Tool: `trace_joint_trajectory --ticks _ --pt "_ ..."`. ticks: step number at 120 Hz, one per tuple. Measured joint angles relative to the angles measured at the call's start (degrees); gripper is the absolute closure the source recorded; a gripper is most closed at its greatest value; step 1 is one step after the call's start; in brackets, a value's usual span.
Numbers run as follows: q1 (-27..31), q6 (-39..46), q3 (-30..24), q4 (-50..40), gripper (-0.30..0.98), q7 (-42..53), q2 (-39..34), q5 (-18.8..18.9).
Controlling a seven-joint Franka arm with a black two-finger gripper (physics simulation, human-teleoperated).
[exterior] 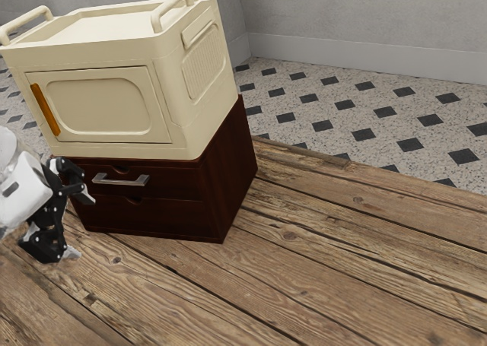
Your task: Pull the drawer handle with one arm to open the drawer
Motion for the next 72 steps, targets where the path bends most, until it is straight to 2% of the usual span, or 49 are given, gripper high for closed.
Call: trace_joint_trajectory --ticks 38,72 --pt "2.3 7.9 3.0 2.4 0.00 4.3 9.5 -0.3" --pt "2.4 10.8 4.5 6.9 0.00 6.7 16.8 -0.4"
